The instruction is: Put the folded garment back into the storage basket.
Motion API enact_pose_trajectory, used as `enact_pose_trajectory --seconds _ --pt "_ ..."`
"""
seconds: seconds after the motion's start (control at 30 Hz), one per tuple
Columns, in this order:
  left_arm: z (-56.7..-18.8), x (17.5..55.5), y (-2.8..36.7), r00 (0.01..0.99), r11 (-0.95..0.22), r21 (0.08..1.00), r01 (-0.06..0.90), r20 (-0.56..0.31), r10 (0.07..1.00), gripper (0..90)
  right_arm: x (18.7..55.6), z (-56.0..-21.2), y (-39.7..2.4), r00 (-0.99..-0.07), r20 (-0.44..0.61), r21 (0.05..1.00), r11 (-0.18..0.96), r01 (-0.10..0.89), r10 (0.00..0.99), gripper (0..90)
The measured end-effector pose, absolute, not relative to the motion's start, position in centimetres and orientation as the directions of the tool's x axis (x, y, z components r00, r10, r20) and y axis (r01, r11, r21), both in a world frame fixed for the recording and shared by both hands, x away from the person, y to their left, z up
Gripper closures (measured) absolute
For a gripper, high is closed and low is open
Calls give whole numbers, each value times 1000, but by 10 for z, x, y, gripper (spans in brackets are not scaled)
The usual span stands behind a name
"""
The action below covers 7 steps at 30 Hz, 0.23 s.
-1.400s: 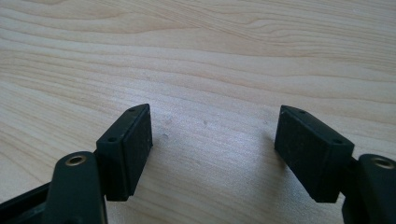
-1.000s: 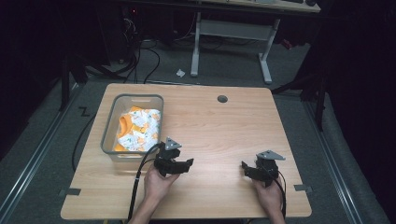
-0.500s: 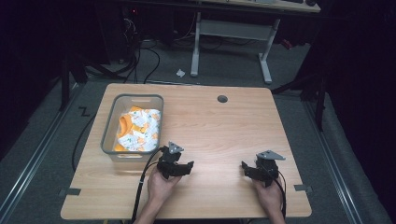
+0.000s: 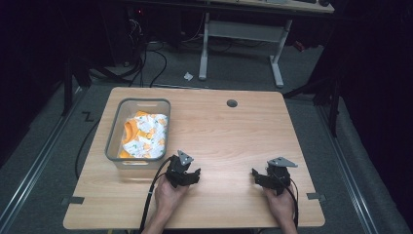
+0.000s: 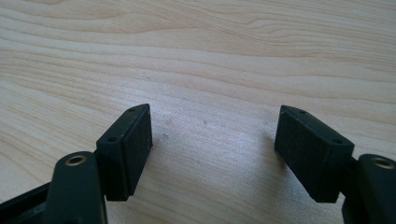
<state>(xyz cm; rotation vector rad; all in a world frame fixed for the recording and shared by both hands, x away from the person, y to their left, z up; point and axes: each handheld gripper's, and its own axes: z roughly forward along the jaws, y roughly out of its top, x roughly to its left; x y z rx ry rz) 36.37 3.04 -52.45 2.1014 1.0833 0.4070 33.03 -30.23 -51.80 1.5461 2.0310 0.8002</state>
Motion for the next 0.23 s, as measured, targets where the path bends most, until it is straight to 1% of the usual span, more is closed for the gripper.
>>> enact_pose_trajectory --seconds 0.23 --pt "-525 364 31 586 -377 725 577 -46 809 331 330 -518 -302 -261 -14 690 199 696 965 280"
